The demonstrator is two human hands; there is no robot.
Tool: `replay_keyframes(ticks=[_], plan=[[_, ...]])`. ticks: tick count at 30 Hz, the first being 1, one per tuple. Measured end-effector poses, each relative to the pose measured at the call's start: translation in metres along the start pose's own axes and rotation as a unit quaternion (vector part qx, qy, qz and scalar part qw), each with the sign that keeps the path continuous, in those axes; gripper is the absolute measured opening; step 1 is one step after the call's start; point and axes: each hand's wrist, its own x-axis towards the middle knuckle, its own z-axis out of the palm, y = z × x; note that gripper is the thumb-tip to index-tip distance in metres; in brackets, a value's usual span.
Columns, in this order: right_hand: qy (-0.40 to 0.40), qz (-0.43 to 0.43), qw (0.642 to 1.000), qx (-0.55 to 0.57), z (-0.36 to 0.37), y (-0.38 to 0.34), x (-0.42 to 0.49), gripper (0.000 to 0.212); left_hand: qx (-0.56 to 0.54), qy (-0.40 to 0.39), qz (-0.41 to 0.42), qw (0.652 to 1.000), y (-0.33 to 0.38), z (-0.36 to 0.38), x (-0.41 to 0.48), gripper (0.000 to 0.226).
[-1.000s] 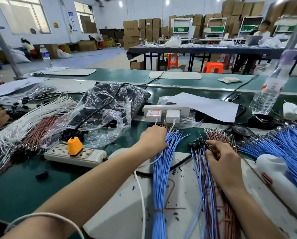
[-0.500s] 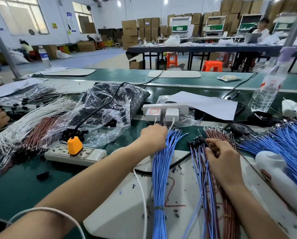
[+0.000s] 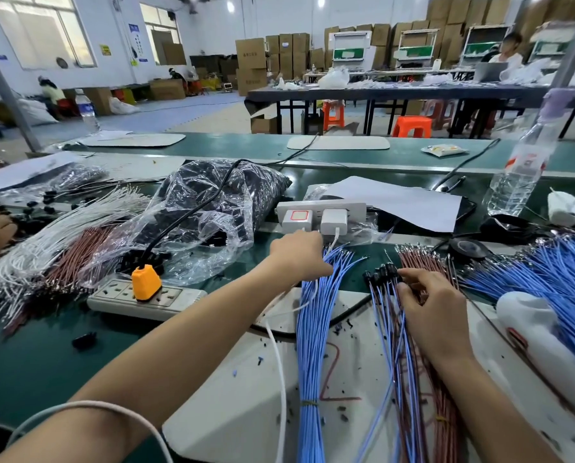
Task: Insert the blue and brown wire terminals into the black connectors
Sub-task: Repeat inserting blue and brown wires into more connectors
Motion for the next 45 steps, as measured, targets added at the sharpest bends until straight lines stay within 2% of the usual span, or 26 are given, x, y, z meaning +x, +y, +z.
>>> replay_keyframes(ticks=[3, 5, 7, 10, 14, 16, 19, 21, 23, 25, 27, 28, 30, 31, 33, 35, 38, 40, 43, 45], plan=[[0.001, 0.018, 0.993, 0.114, -0.001, -0.005, 0.0, 0.013, -0.048, 0.043, 0.021, 0.998, 0.006, -0.008, -0.005, 0.017], [-0.058, 0.053, 0.962, 0.261, -0.001, -0.012, -0.001, 0.014, -0.078, 0.06, 0.039, 0.994, 0.015, -0.011, -0.009, 0.015], [-0.134, 0.071, 0.925, 0.348, 0.002, -0.022, -0.005, 0.018, -0.142, 0.062, 0.07, 0.985, 0.023, -0.01, -0.013, 0.013], [-0.213, 0.086, 0.891, 0.392, 0.011, -0.037, -0.01, 0.014, -0.281, 0.069, 0.123, 0.949, 0.029, -0.001, -0.017, 0.01], [-0.237, 0.12, 0.899, 0.349, 0.021, -0.041, -0.006, 0.014, -0.446, 0.092, 0.115, 0.883, 0.016, 0.018, -0.017, 0.015], [-0.254, 0.138, 0.89, 0.354, 0.024, -0.043, -0.003, 0.014, -0.506, 0.1, 0.116, 0.849, 0.01, 0.031, -0.02, 0.017], [-0.223, 0.174, 0.858, 0.428, 0.027, -0.051, 0.006, 0.008, -0.571, 0.07, 0.114, 0.81, 0.006, 0.053, -0.029, 0.006], [-0.165, 0.213, 0.84, 0.471, 0.031, -0.055, 0.018, 0.007, -0.6, 0.035, 0.119, 0.791, 0.003, 0.061, -0.035, 0.009], [-0.102, 0.238, 0.84, 0.477, 0.037, -0.057, 0.035, 0.013, -0.635, 0.009, 0.112, 0.764, -0.003, 0.063, -0.037, 0.005], [-0.03, 0.235, 0.836, 0.495, 0.038, -0.057, 0.055, 0.018, -0.671, -0.009, 0.1, 0.735, -0.009, 0.063, -0.04, 0.005], [0.019, 0.235, 0.815, 0.529, 0.036, -0.056, 0.07, 0.021, -0.689, -0.021, 0.094, 0.718, -0.013, 0.062, -0.04, 0.008], [0.014, 0.237, 0.814, 0.53, 0.034, -0.056, 0.073, 0.02, -0.698, -0.029, 0.09, 0.71, -0.014, 0.062, -0.039, 0.01], [-0.072, 0.231, 0.852, 0.464, 0.035, -0.058, 0.062, 0.014, -0.709, -0.043, 0.082, 0.699, -0.016, 0.061, -0.04, 0.015], [-0.133, 0.221, 0.87, 0.419, 0.039, -0.058, 0.05, 0.014, -0.708, -0.045, 0.083, 0.7, -0.017, 0.061, -0.039, 0.018], [-0.215, 0.204, 0.882, 0.367, 0.046, -0.058, 0.024, 0.018, -0.689, -0.046, 0.096, 0.717, -0.019, 0.061, -0.037, 0.018], [-0.191, 0.214, 0.875, 0.39, 0.048, -0.061, 0.01, 0.023, -0.677, -0.052, 0.109, 0.726, -0.02, 0.061, -0.039, 0.018], [-0.054, 0.253, 0.844, 0.47, 0.042, -0.054, 0.011, 0.026, -0.719, -0.042, 0.064, 0.691, -0.022, 0.059, -0.037, 0.023], [-0.004, 0.256, 0.831, 0.494, 0.038, -0.05, 0.012, 0.025, -0.727, -0.026, 0.037, 0.685, -0.026, 0.058, -0.034, 0.022], [-0.029, 0.223, 0.837, 0.499, 0.039, -0.048, 0.007, 0.023, -0.717, -0.024, 0.04, 0.695, -0.026, 0.059, -0.032, 0.025], [-0.06, 0.186, 0.856, 0.478, 0.042, -0.049, 0.002, 0.025, -0.725, -0.025, 0.048, 0.687, -0.024, 0.06, -0.032, 0.034]])
